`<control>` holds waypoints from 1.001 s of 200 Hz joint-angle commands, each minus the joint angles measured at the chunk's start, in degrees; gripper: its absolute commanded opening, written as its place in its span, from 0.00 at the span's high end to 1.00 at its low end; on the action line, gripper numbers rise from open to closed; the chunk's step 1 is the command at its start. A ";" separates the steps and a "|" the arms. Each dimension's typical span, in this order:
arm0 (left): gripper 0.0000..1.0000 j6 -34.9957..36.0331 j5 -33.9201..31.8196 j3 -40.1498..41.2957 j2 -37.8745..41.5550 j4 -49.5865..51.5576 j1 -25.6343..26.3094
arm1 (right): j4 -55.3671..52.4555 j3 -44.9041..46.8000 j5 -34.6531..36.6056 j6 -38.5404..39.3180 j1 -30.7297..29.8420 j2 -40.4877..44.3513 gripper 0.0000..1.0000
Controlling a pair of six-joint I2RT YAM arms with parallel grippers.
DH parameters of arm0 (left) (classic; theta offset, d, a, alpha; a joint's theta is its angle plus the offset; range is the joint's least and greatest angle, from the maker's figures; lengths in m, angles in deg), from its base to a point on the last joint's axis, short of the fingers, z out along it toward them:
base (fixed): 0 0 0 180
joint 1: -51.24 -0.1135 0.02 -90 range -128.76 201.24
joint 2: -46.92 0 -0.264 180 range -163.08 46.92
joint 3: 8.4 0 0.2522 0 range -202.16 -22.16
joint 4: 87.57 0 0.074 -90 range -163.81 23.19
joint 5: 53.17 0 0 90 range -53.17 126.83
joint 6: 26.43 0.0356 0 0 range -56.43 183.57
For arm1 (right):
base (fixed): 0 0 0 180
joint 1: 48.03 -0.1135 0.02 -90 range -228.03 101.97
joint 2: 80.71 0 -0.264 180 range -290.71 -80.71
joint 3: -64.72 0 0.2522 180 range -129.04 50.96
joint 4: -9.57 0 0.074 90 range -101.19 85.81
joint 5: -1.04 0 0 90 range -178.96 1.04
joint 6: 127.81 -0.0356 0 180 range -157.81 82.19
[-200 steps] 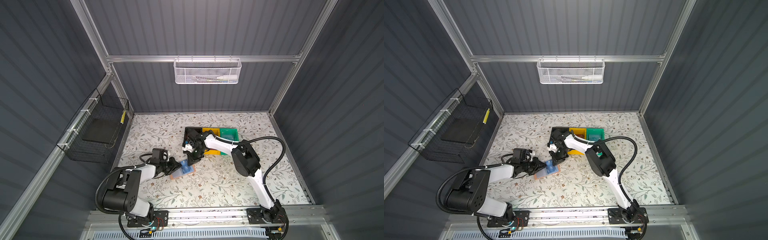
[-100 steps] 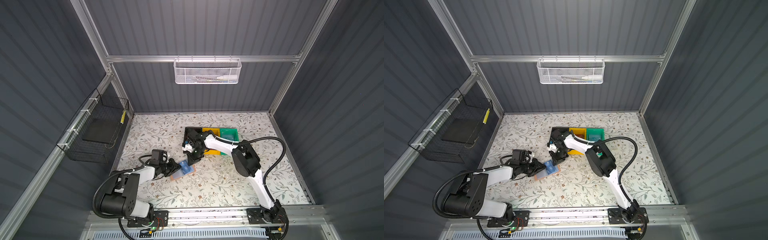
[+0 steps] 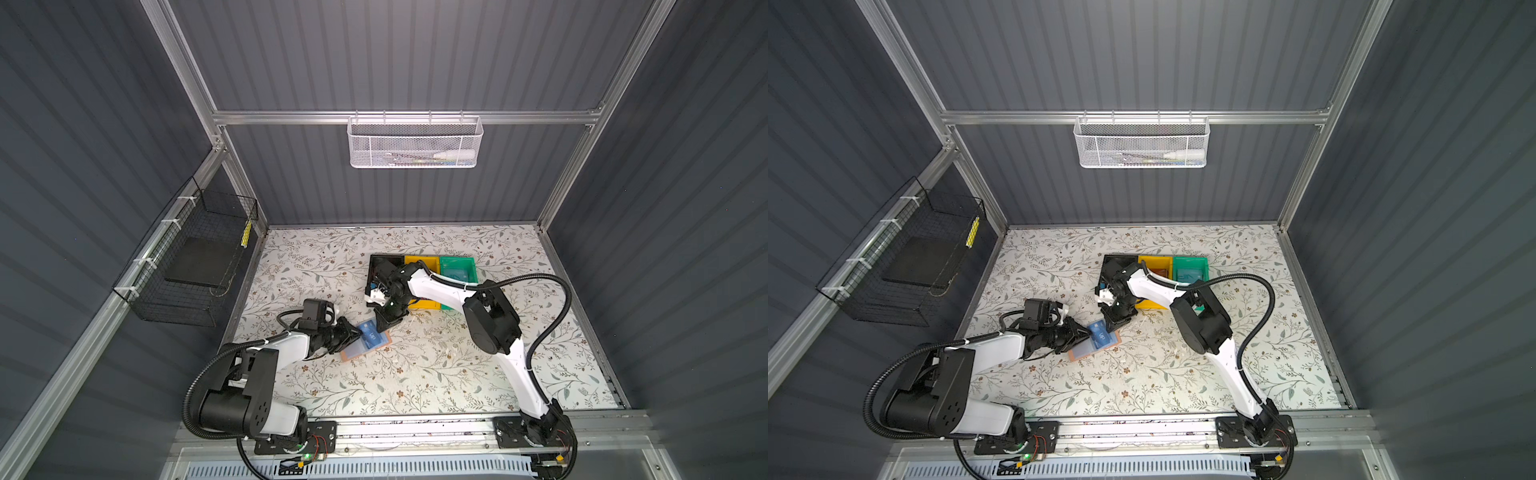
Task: Take the credit cards out of the card holder
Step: Take out the credit card from the card holder.
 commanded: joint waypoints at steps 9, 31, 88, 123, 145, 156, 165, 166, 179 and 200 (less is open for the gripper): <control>0.81 0.23 -0.31 0.77 -1.35 -0.51 0.03 | -1.72 -1.15 -0.86 0.68 -0.74 -1.37 0.81; 0.82 -0.27 0.00 0.87 -2.20 -1.76 0.03 | -1.81 -1.15 -0.86 0.75 -0.83 -1.48 0.81; 0.86 0.34 -0.60 1.04 -1.76 -0.41 0.03 | -1.70 -1.24 -1.13 0.66 -0.83 -1.37 0.81; 0.85 -0.14 -0.61 0.77 -2.60 -1.50 0.03 | -1.79 -1.16 -1.47 0.84 -0.83 -1.27 0.81; 0.85 -0.48 -0.26 0.54 -3.42 -2.42 0.02 | -1.81 -1.15 -1.64 0.83 -0.83 -1.27 0.81; 0.85 -0.50 -0.12 0.49 -3.70 -2.67 0.03 | -1.80 -1.15 -1.66 0.82 -0.83 -1.29 0.81; 0.85 -0.54 -0.06 0.48 -3.91 -2.82 0.01 | -1.84 -1.15 -1.74 0.84 -0.83 -1.24 0.81; 0.85 -0.54 -0.07 0.47 -3.91 -2.85 0.02 | -1.83 -1.15 -1.74 0.83 -0.87 -1.28 0.81; 0.85 -0.62 0.06 0.49 -4.18 -3.13 0.03 | -1.93 -1.07 -2.00 0.93 -0.84 -1.31 0.81; 0.86 -0.69 0.11 0.29 -4.62 -3.22 0.03 | -1.90 -0.98 -2.01 1.12 -0.83 -1.22 0.81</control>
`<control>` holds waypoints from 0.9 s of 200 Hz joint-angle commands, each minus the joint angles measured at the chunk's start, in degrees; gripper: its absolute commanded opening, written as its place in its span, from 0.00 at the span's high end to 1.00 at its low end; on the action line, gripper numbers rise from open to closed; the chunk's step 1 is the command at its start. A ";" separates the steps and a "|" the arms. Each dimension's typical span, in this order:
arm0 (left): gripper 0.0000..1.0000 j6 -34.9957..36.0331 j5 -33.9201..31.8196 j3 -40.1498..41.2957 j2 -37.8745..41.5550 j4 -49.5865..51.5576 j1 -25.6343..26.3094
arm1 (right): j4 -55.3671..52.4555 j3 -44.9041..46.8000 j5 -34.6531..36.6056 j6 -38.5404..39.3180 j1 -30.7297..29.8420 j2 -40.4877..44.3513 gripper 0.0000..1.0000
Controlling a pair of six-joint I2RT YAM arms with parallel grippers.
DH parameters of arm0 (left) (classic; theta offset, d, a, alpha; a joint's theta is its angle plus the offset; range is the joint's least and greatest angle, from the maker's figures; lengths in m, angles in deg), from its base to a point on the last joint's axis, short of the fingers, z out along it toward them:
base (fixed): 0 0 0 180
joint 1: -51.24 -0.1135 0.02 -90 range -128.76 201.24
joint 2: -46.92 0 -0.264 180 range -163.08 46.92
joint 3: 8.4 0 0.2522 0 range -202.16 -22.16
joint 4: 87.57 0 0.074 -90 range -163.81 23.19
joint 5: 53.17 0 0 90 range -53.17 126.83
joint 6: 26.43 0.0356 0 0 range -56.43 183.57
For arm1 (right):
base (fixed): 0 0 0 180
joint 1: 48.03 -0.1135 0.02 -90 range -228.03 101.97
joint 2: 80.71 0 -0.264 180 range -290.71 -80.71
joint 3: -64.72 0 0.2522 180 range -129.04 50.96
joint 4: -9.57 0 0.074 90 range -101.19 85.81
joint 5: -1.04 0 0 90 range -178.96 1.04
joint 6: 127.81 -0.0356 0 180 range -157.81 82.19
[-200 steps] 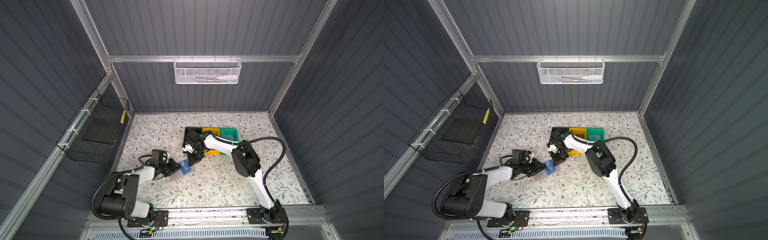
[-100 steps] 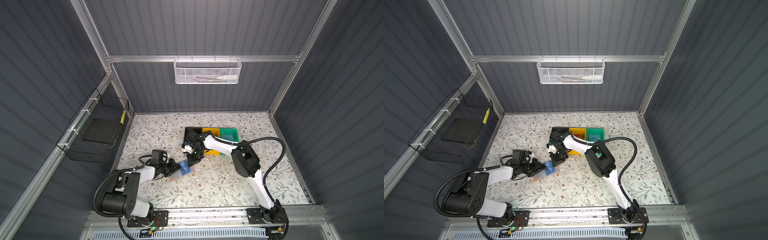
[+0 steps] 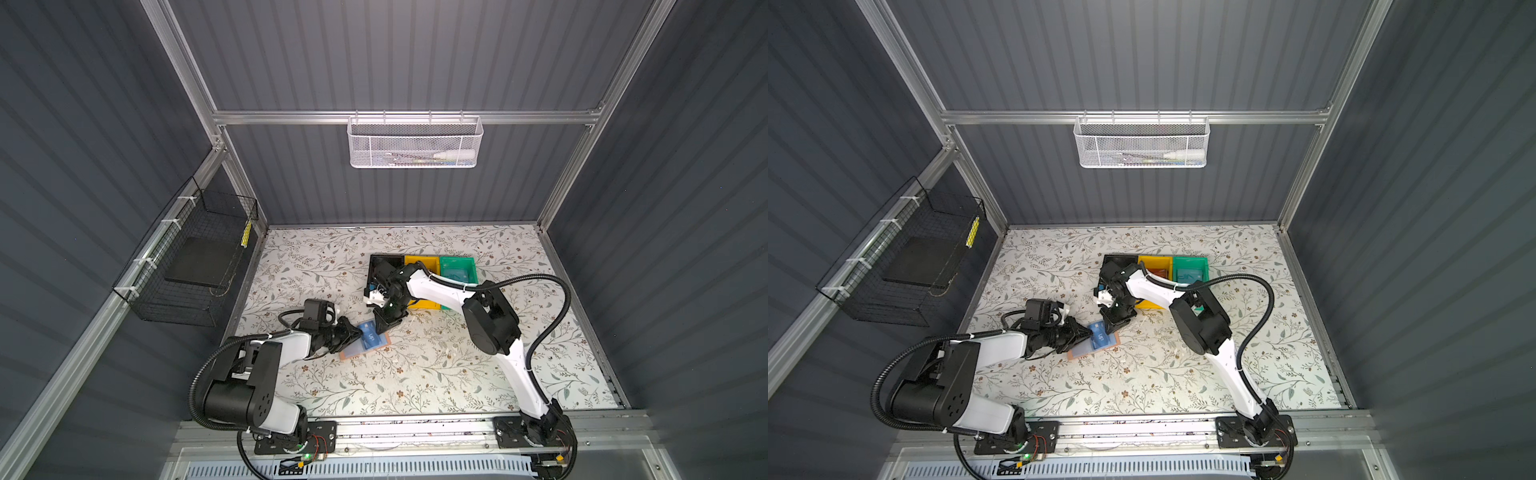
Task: Take the credit cards out of the card holder
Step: Take out the credit card from the card holder.
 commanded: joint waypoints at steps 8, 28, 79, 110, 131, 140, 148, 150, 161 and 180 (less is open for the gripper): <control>0.87 -0.38 -0.20 0.14 -1.63 0.52 0.03 | -1.43 -0.89 -1.48 1.13 -0.45 -1.16 0.81; 0.88 -0.37 -0.36 0.22 -1.39 0.68 0.03 | -1.45 -0.80 -1.55 1.16 -0.45 -1.20 0.81; 0.95 1.69 -0.92 -0.39 -0.52 3.97 0.03 | -1.98 -0.80 -1.20 1.68 -0.43 -1.20 0.81; 0.96 4.29 -1.96 -1.48 0.87 8.06 -0.64 | -2.59 -0.80 -0.82 2.04 -0.17 -1.12 0.80; 0.96 5.78 -1.62 -1.86 1.18 9.73 -1.99 | -2.87 -0.72 -0.78 2.13 0.07 -1.20 0.80; 0.96 6.50 -1.27 -1.82 1.31 10.26 -2.84 | -2.87 -0.65 -0.78 2.13 0.09 -1.20 0.80; 0.96 7.12 -0.91 -1.78 1.41 10.93 -3.66 | -2.82 -0.62 -0.78 2.13 0.09 -1.26 0.80; 0.97 7.28 -0.85 -1.80 1.48 11.07 -3.90 | -2.86 -0.62 -0.78 2.15 0.09 -1.22 0.80; 0.96 8.18 -0.36 -1.79 1.78 12.08 -5.19 | -2.86 -0.54 -0.87 2.13 0.18 -1.16 0.80; 0.97 10.02 -0.13 -2.01 2.88 14.48 -6.87 | -2.92 -0.45 -0.80 2.26 0.18 -1.20 0.79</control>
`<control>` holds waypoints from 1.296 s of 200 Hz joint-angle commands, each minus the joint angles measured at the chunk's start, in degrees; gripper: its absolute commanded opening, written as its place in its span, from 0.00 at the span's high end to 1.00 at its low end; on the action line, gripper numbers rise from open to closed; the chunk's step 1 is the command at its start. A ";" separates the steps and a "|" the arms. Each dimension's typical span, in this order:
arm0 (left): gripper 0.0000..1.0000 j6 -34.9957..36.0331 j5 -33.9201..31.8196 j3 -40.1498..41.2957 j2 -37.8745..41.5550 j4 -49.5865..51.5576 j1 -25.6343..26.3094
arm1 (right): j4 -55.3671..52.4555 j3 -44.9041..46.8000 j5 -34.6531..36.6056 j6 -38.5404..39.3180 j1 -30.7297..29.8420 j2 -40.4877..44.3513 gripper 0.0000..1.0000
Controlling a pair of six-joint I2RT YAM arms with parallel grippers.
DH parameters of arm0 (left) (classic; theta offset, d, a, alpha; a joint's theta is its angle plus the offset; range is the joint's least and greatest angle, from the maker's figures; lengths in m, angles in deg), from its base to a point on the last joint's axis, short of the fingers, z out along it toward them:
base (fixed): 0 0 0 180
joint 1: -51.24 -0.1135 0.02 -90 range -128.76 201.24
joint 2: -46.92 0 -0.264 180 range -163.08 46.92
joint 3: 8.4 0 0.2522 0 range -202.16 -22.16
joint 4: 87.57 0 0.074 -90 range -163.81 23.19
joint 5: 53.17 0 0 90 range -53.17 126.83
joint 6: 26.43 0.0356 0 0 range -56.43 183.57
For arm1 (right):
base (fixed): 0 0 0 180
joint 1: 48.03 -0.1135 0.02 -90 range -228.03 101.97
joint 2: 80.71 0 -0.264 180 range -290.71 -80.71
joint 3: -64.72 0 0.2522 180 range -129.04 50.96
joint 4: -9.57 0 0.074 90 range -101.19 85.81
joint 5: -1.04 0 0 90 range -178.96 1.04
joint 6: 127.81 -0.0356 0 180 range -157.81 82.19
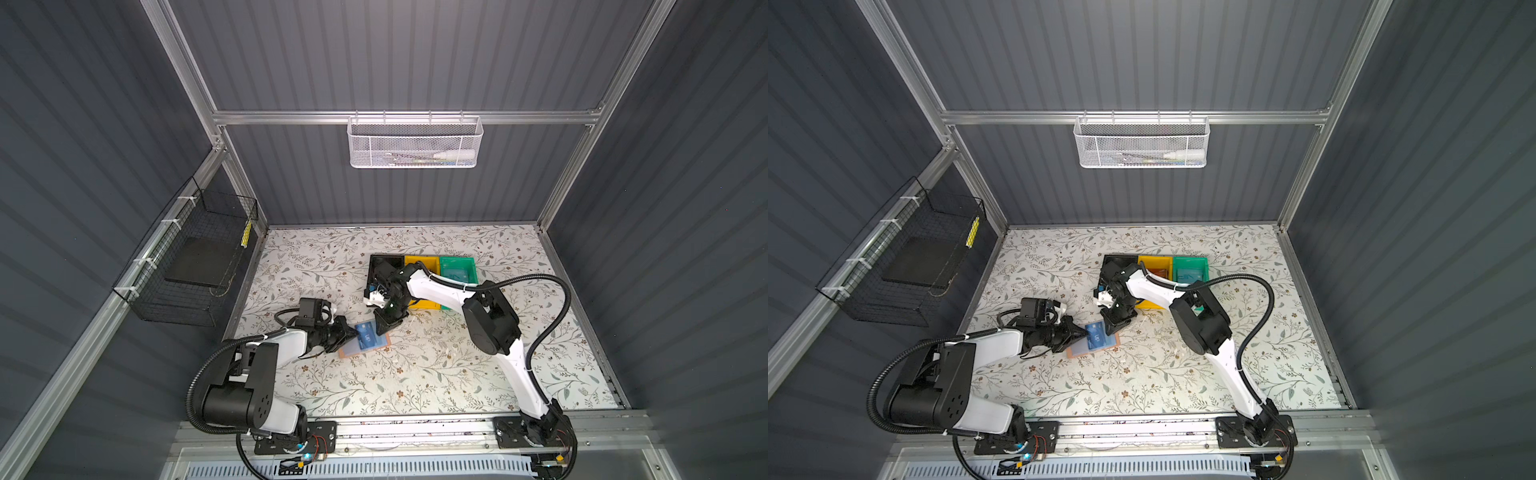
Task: Take the credit cards out of the card holder
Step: Take out the credit card from the card holder.
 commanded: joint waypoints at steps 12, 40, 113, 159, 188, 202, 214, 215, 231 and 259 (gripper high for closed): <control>0.97 5.49 -2.01 -1.16 2.12 9.89 -2.43 | -2.16 -0.53 -0.32 0.97 0.12 -1.12 0.79; 0.97 6.95 -2.70 -3.01 4.82 13.51 -2.74 | -4.06 -2.17 -1.15 1.13 0.12 0.05 0.75; 0.97 8.72 -2.62 -7.92 9.42 21.28 -2.74 | -11.10 -9.19 -4.59 3.62 0.12 3.26 0.64; 0.96 11.49 -7.09 -11.84 11.53 31.11 -2.74 | -13.16 -11.60 -5.25 4.48 0.12 3.33 0.63; 0.97 12.71 -11.96 -13.72 11.94 35.85 -2.74 | -13.33 -11.87 -5.79 4.48 0.12 2.90 0.63; 0.97 12.62 -12.20 -13.74 12.03 35.99 -2.74 | -13.58 -11.96 -5.67 4.59 0.12 2.96 0.63; 0.97 12.81 -13.15 -14.31 12.11 36.82 -2.74 | -13.75 -12.01 -5.76 4.85 0.19 3.10 0.63; 0.97 12.79 -13.29 -14.35 12.11 36.91 -2.74 | -13.78 -11.98 -5.74 4.90 0.20 3.10 0.63; 0.97 12.94 -15.08 -15.21 12.76 37.96 -2.74 | -14.22 -12.37 -6.57 5.49 0.29 3.44 0.62; 0.97 13.51 -9.65 -16.65 14.69 34.45 -2.74 | -18.27 -16.22 -7.11 7.74 1.23 3.10 0.61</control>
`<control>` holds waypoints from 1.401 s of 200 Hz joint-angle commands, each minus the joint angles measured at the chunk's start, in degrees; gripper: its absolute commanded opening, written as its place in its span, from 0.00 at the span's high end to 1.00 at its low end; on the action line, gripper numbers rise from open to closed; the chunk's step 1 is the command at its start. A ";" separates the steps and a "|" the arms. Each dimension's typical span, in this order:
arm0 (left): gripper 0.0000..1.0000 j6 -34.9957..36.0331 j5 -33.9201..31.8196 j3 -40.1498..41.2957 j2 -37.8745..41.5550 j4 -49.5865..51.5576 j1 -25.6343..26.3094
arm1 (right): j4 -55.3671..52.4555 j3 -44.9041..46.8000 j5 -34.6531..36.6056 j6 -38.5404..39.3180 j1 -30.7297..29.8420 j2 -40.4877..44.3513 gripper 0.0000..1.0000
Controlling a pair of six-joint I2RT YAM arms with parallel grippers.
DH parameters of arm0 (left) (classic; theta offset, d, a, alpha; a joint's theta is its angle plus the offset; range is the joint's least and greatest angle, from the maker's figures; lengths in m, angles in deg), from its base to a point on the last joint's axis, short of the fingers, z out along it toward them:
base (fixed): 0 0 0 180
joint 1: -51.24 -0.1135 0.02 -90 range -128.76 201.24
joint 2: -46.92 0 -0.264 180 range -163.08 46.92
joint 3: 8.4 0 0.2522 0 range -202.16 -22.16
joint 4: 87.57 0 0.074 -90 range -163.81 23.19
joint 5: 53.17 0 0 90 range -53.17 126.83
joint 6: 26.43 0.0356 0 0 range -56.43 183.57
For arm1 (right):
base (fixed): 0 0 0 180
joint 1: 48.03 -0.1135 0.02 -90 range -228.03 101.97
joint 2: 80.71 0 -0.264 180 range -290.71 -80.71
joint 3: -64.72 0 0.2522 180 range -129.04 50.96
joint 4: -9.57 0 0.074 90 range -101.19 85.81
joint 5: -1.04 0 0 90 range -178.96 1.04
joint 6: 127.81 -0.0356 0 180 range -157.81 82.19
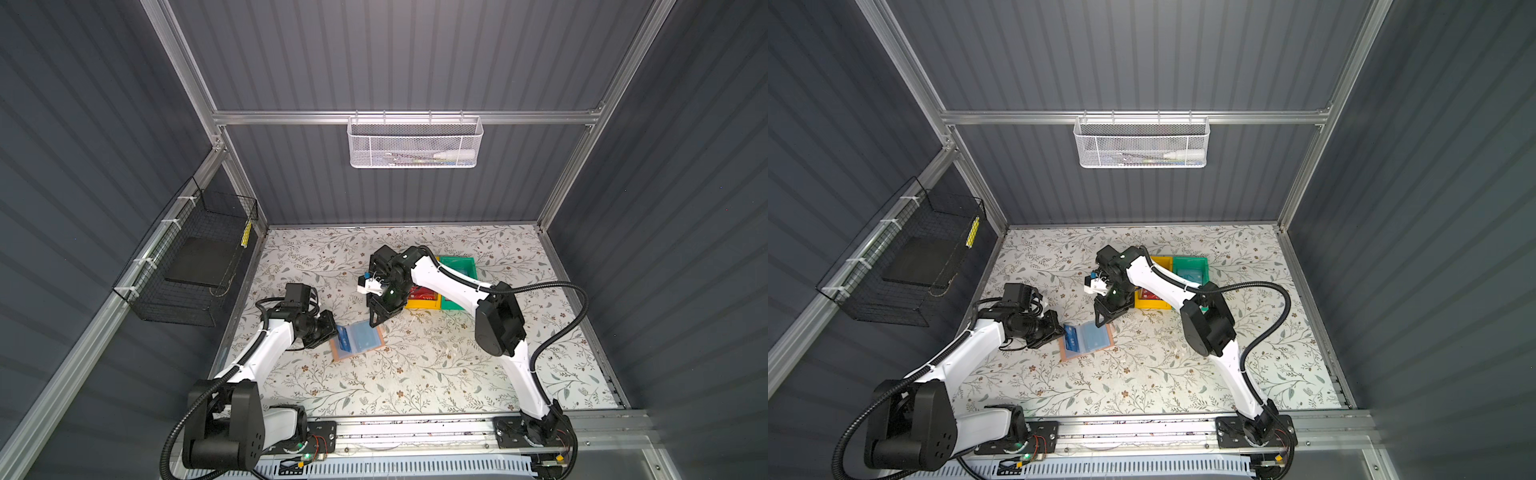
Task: Take the credit cards out of the card holder
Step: Take out the credit card from the card holder.
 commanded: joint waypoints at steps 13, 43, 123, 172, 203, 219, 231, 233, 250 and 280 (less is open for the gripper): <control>0.97 1.14 9.44 -2.50 2.73 -5.65 -0.49 | -6.43 -6.31 -2.83 3.77 1.90 0.48 0.60; 0.97 -5.64 25.09 0.80 -0.08 -22.76 -0.49 | -6.95 -8.62 -8.94 3.53 5.06 1.78 0.58; 0.97 -18.91 34.19 4.75 -0.87 -50.15 -0.05 | -3.97 -7.94 -19.01 1.20 9.74 1.43 0.55; 0.98 -24.00 34.10 6.91 -2.52 -59.08 1.21 | -0.42 -7.17 -22.07 -0.81 9.70 0.44 0.54; 0.98 -24.88 33.24 7.18 -3.61 -61.30 2.73 | 1.08 -6.80 -22.84 -1.56 9.69 -0.42 0.55; 0.99 -25.36 33.08 7.46 -4.05 -62.41 3.19 | 1.55 -6.67 -23.25 -1.79 9.64 -0.46 0.55; 0.98 -25.78 33.03 7.63 -4.20 -63.20 3.37 | 1.95 -6.49 -23.50 -2.01 9.71 -0.44 0.57; 0.99 -25.69 32.89 7.63 -4.21 -63.15 3.38 | 2.04 -6.46 -23.56 -2.01 9.67 -0.44 0.58; 0.97 -24.61 32.47 7.55 -4.47 -61.09 3.38 | 2.70 -6.32 -23.80 -2.10 9.65 -0.05 0.64; 0.89 -16.16 29.14 5.26 -4.41 -45.35 3.38 | 3.37 -5.83 -24.06 -1.94 9.80 1.03 0.77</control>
